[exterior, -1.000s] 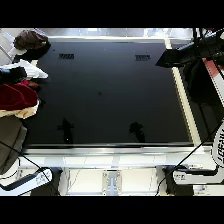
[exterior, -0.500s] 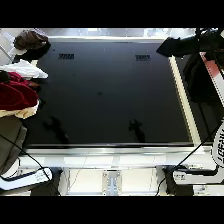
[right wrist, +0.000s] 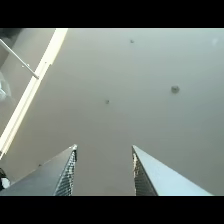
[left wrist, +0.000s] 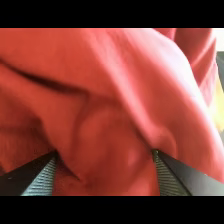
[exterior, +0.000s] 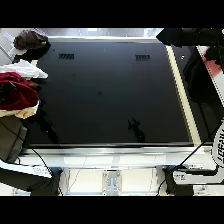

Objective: Fold the shirts.

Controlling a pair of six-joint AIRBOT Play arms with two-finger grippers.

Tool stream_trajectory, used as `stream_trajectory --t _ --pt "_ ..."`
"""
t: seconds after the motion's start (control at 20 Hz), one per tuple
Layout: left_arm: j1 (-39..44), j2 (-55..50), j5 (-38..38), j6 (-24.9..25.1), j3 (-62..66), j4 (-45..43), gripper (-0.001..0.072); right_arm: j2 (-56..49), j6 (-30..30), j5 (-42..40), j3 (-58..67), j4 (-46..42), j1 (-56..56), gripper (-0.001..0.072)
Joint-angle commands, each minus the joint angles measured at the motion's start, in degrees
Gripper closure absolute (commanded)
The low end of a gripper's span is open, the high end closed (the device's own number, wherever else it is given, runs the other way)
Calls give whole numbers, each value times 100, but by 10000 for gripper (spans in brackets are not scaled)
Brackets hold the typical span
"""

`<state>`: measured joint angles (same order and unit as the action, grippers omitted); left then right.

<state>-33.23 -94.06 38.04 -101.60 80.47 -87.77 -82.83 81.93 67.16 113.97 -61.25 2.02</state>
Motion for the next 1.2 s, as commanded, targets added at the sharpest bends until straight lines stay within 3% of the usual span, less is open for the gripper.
stream_trajectory --t 0.0,0.05,0.1,0.15,0.45,0.65,0.85,0.95,1.05,1.1,1.15 --pt "-48 -313 -640 -24 4 413 17 -4 2 -79 7 131 7 319" --pt "-48 -328 -728 -24 4 411 188 -4 2 -79 7 164 7 319" --pt "-48 -313 -745 -24 7 411 564 -4 2 -76 7 212 7 320" --pt "-48 -267 -730 -11 7 411 688 -4 2 -76 7 299 7 320" --pt "7 1200 37 33 7 1084 693 4 2 -15 9 763 4 320" --pt "529 2544 1421 1141 7 2238 693 168 0 608 131 988 4 320" --pt "1873 3200 2848 2175 4 3847 693 651 -44 1178 380 927 -24 321" --pt "2861 3198 3377 2186 4 4009 693 1032 -72 1176 382 684 -24 320" --pt "3849 3104 3401 2382 4 3982 672 1394 -72 1176 382 284 -24 321" --pt "4249 3075 3106 2573 4 3982 483 1552 -85 1174 382 83 -24 320" --pt "4505 3075 2682 2780 7 3985 183 1705 -201 1172 382 -160 -24 320"
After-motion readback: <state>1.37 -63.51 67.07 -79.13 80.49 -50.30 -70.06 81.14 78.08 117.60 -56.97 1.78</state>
